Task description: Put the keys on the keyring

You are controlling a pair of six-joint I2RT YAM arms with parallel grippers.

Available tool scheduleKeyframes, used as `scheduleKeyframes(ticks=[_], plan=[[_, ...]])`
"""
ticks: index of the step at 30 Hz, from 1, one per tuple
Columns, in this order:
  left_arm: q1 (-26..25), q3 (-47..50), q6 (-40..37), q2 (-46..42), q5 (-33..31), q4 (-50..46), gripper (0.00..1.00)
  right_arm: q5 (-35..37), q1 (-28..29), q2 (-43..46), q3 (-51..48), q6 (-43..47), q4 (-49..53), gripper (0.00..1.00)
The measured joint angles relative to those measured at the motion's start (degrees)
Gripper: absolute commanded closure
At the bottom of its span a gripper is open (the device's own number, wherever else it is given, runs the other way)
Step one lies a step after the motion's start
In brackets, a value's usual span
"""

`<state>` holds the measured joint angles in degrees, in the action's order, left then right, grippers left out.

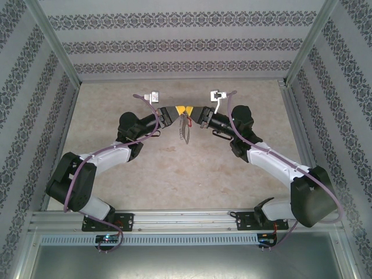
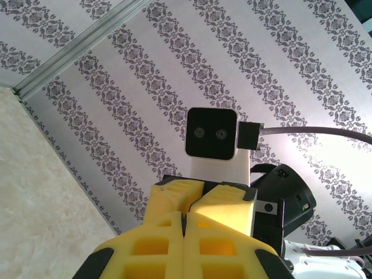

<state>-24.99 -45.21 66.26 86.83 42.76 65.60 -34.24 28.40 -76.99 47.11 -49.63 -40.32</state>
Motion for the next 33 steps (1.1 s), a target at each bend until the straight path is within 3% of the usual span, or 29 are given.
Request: scheduleKeyframes(ticks=[2,6,12,18,33], plan=[[0.00,0.00,0.00,-0.02,-0.24,0.02,1.00,-0.13,-0.02,0.00,0.00,-0.02,-0.28,1.00],[0.00,0.02,0.00,-0.11,-0.39,-0.02,1.00,-0.22,-0.04,0.02,0.00,0.04,-0.28,1.00],[-0.04,0.00,-0.92,-0.68,0.33,-2.05,0.85,-3.91,-2.14,0.09,0.00,0.35,0.63,1.00],[0.37,-0.11,-4.92,-4.74,1.33,-8.72,0.74,-10.14,-9.99,-0.70,1.09,0.50,4.11,1.00],[0.37,-3.06,-9.09,-4.74,4.79,-18.49,0.73,-25.55,-12.22,-10.51,12.85,1.79,8.94,1.00]])
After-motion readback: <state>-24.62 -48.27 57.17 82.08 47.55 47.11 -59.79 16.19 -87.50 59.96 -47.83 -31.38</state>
